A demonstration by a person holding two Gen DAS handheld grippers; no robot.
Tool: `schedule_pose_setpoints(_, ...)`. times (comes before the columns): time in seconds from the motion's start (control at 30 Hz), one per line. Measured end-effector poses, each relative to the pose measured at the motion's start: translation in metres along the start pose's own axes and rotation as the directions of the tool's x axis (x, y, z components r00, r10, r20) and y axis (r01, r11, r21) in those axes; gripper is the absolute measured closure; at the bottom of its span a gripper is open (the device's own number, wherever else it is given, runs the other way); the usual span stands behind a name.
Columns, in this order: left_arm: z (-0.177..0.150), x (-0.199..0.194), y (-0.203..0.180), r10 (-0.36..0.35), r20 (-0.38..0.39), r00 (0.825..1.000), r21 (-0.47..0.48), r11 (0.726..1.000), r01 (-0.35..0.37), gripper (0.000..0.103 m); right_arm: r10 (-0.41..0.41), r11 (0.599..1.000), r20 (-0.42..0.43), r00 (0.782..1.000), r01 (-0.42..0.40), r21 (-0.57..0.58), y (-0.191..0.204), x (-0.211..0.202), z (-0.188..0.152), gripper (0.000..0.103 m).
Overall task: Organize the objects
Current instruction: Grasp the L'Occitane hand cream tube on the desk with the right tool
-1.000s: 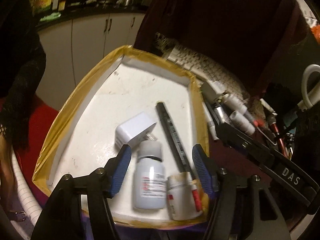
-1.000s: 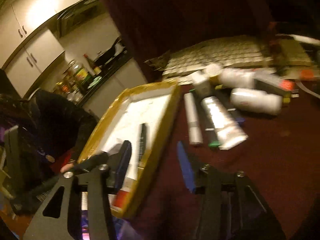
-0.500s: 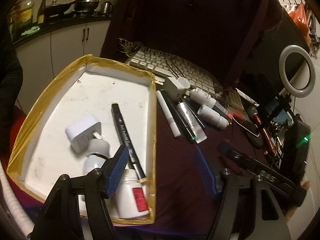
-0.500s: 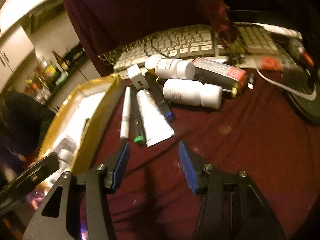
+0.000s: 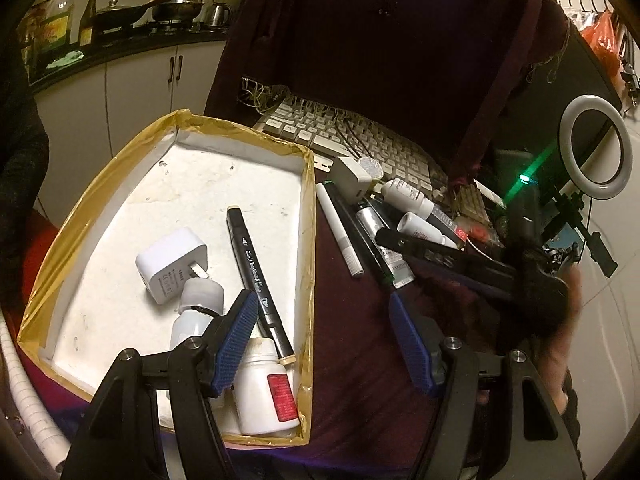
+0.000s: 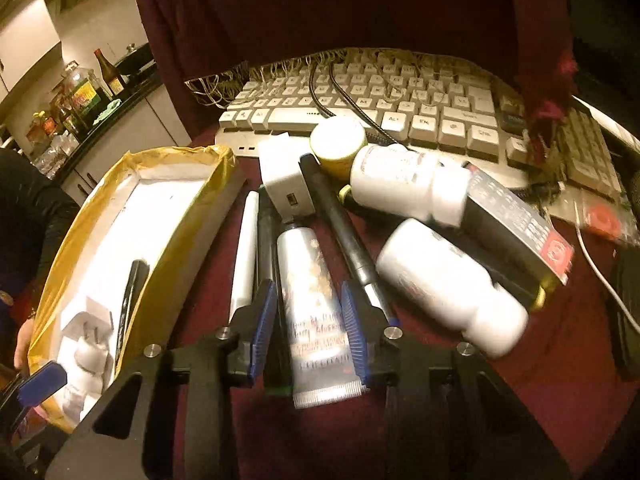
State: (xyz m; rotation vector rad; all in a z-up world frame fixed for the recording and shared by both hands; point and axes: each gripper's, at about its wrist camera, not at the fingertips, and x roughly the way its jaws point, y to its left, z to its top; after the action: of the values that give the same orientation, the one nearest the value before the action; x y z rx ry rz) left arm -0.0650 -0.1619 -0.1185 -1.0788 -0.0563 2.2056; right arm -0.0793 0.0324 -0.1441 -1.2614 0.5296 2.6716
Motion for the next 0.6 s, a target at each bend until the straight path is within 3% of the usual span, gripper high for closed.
schedule_pose_setpoints(0.1, 0.000, -0.001, 0.003, -0.004, 0.001, 1.000, -0.007, 1.000, 0.004, 0.041, -0.011, 1.000, -0.001, 1.000, 0.011, -0.014, 0.000, 0.001, 0.002, 0.078)
schedule_pose_setpoints(0.3, 0.000, -0.001, 0.005, -0.007, -0.003, 1.000, -0.008, 1.000, 0.007, 0.041, -0.034, 0.999, 0.001, 0.999, 0.034, -0.021, -0.002, -0.016, -0.016, 0.078)
schedule_pose_setpoints(0.6, 0.006, 0.000, -0.004, -0.018, -0.011, 1.000, 0.007, 1.000, 0.018, 0.041, -0.083, 0.997, 0.025, 0.996, 0.083, 0.003, -0.015, -0.071, -0.085, 0.078)
